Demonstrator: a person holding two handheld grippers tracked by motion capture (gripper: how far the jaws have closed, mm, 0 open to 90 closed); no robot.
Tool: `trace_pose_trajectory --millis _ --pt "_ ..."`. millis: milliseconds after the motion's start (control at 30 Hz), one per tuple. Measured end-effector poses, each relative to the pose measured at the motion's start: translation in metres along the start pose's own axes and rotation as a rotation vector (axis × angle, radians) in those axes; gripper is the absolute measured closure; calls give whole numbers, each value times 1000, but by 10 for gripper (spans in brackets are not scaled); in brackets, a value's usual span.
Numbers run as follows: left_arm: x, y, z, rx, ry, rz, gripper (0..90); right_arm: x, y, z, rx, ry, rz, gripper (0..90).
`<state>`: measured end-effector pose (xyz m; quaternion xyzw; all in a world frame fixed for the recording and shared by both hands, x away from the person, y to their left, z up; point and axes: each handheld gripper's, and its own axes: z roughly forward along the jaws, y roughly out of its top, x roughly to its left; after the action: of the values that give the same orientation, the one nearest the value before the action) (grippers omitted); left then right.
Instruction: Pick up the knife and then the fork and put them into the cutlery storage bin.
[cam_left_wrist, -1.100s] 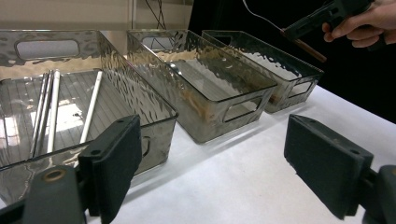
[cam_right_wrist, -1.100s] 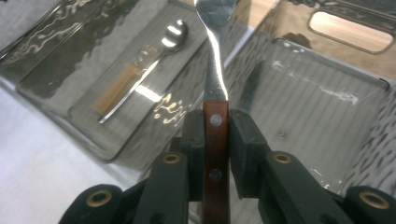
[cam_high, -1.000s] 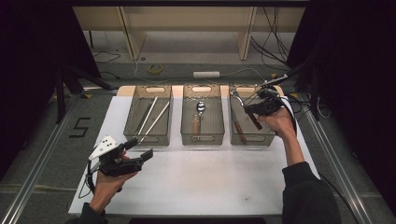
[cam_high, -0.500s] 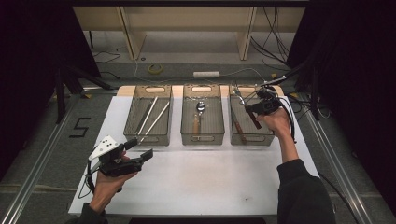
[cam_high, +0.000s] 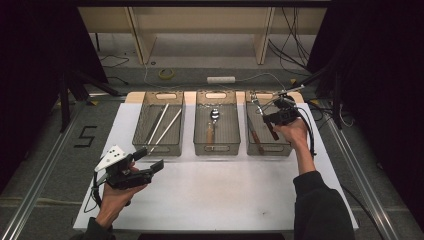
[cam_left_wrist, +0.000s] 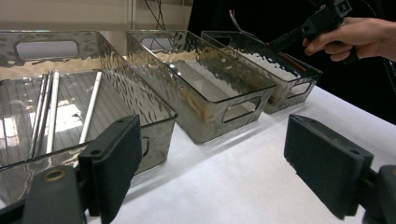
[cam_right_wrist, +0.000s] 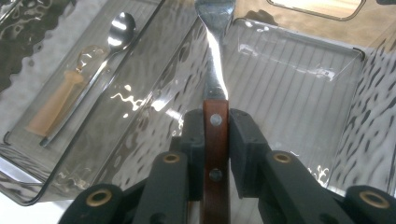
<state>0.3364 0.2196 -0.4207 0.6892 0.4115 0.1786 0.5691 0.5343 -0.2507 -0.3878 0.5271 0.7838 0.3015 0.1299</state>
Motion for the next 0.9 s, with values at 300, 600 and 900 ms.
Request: trace_pose_trajectory --millis 300,600,900 --pt "0 0 0 -2 -1 -1 189 2 -2 6 12 -16 21 776" --pt "0 0 1 -5 -4 -6 189 0 -3 11 25 -30 53 776" --pt "-1 0 1 -6 -6 -7 189 3 -4 16 37 -33 68 775"
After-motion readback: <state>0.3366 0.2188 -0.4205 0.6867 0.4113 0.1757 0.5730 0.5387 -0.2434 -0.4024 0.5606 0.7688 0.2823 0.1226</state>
